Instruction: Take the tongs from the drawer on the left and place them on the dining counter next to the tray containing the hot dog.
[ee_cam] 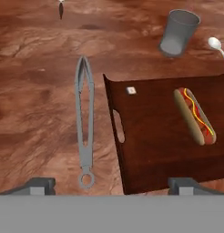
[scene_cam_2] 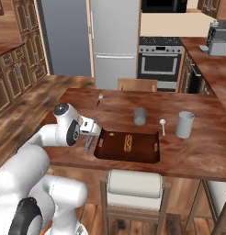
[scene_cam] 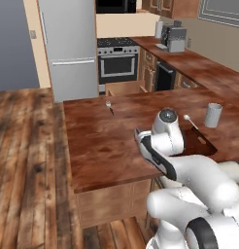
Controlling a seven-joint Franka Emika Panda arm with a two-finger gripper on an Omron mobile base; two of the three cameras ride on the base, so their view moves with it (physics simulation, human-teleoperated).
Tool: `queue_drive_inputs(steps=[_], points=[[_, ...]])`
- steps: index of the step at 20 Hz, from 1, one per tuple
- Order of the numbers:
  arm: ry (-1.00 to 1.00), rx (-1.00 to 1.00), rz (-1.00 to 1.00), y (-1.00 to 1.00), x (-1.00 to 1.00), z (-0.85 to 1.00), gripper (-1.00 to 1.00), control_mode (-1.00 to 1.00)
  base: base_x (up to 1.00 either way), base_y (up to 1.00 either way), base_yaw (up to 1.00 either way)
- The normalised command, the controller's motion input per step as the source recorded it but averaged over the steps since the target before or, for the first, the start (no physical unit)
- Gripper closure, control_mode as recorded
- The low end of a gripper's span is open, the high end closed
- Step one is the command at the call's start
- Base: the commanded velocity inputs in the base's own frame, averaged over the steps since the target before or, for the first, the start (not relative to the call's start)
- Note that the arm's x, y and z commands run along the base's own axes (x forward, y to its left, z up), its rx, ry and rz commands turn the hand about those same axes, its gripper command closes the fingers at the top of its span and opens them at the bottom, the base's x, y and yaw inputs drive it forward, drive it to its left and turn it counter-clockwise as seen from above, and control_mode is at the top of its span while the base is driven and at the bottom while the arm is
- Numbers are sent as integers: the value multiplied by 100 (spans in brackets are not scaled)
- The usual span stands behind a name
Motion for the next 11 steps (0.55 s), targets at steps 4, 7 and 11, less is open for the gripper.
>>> queue_drive_inputs(steps=[4,7,11], points=[[-26,0,0,-13,-39,91,-100,-100,0,0,0],[-20,3,0,-2,-22,94,-100,-100,0,0,0],[-17,3,3,0,-38,93,-100,-100,0,0,0]])
